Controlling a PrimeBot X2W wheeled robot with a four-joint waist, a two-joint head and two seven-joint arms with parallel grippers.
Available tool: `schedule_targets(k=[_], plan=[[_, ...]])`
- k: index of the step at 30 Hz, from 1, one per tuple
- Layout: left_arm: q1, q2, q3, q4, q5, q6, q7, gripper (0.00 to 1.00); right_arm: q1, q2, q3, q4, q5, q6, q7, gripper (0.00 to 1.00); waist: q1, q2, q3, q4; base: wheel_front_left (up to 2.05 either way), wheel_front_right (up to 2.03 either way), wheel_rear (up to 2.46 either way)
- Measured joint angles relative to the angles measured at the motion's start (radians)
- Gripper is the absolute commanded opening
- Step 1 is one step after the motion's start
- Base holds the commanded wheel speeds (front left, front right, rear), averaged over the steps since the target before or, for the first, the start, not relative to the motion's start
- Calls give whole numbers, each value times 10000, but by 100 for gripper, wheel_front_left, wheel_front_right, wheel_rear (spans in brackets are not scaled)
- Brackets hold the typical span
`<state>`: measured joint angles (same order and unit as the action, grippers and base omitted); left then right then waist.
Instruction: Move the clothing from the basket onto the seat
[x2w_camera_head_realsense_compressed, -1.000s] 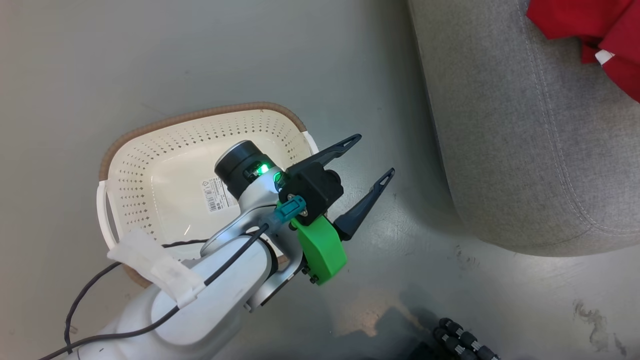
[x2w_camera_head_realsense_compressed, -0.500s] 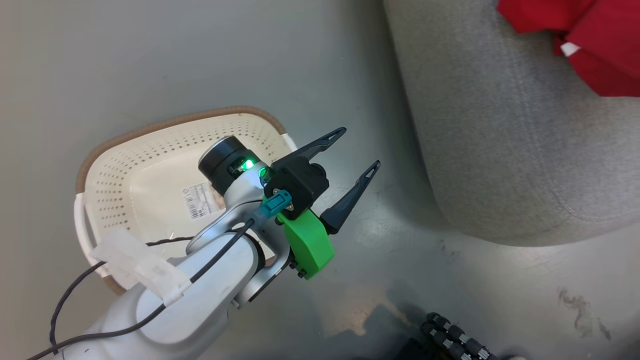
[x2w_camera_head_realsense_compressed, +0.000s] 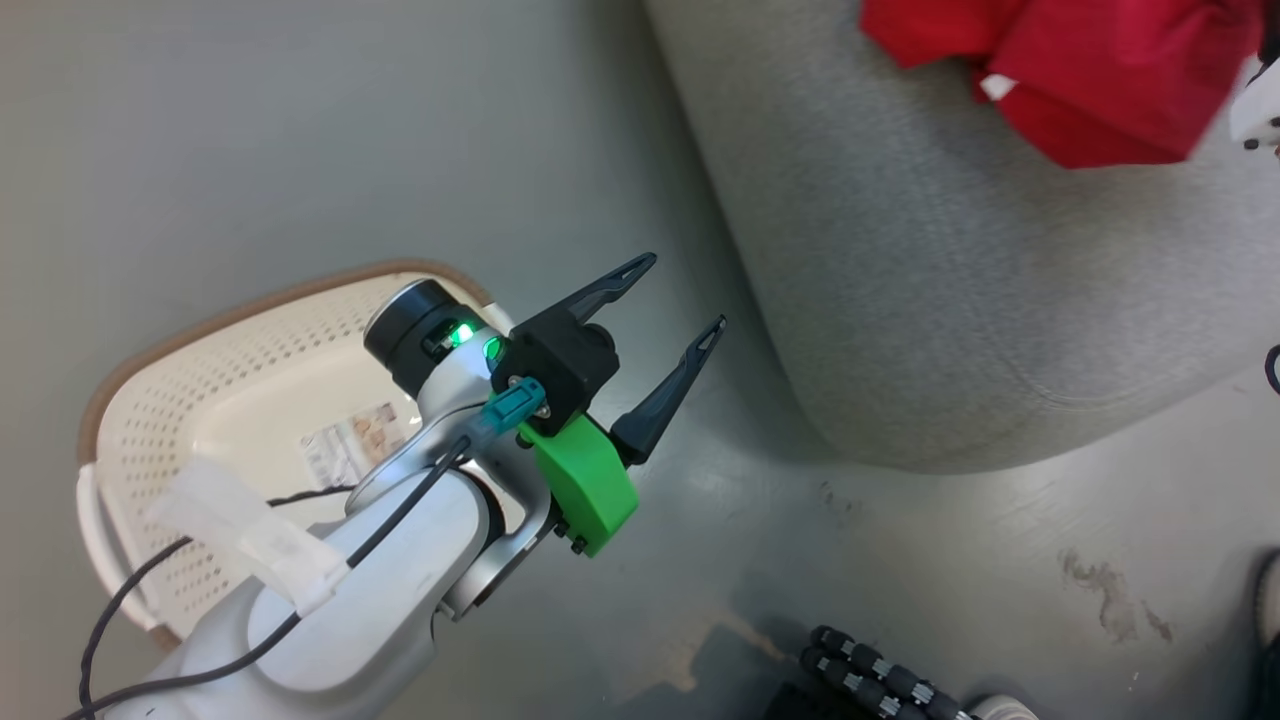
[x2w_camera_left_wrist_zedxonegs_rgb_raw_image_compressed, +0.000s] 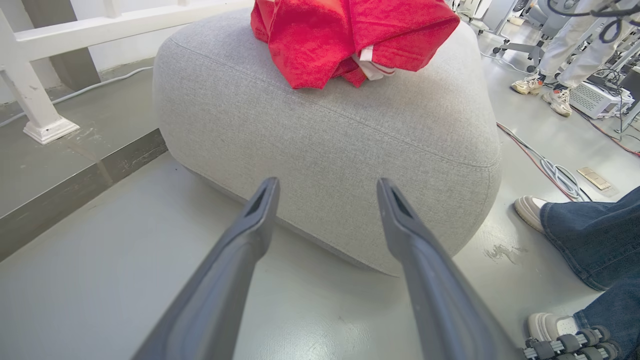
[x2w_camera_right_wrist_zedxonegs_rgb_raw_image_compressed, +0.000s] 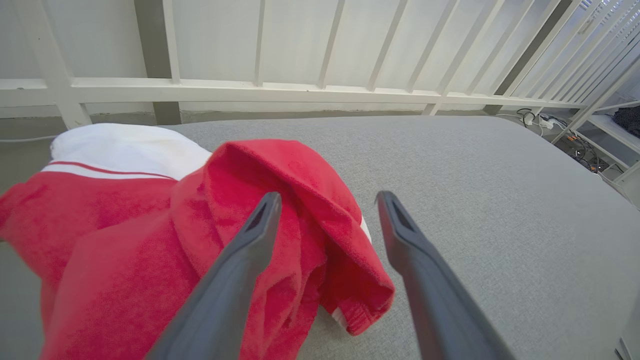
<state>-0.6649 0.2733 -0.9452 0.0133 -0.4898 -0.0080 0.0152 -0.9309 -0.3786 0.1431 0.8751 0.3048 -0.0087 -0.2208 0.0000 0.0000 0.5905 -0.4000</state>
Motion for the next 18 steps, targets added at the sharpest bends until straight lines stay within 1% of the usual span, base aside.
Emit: schedule_targets(k=[3, 5, 6, 9, 14, 18], plan=[[141, 6, 36, 56, -92, 0, -146, 100, 157, -15, 71, 17, -88, 100, -88, 100, 0, 0, -255, -308, 0, 0, 0], [171, 4, 75, 92, -109, 0, -253, 100, 221, -50, 81, 33, -115, 111, -92, 100, 0, 0, -430, -418, 0, 0, 0], [190, 2, 104, 107, -127, 0, -320, 100, 223, -82, 84, 29, -144, 173, -113, 100, 0, 0, -522, -462, 0, 0, 0], [233, -19, 215, 196, -382, 2, -527, 100, 225, -192, 82, -27, -159, 222, -178, 100, 0, 0, -827, -550, 0, 0, 0], [315, -84, 489, 445, -481, 98, -892, 100, 308, -272, 109, -276, -159, 401, -211, 100, -1, 0, -1357, -509, 0, 0, 0], [412, -209, 771, 623, -616, 224, -1267, 100, 498, -222, 265, -499, -201, 562, -224, 100, -1, 0, -1734, -264, 0, 0, 0]])
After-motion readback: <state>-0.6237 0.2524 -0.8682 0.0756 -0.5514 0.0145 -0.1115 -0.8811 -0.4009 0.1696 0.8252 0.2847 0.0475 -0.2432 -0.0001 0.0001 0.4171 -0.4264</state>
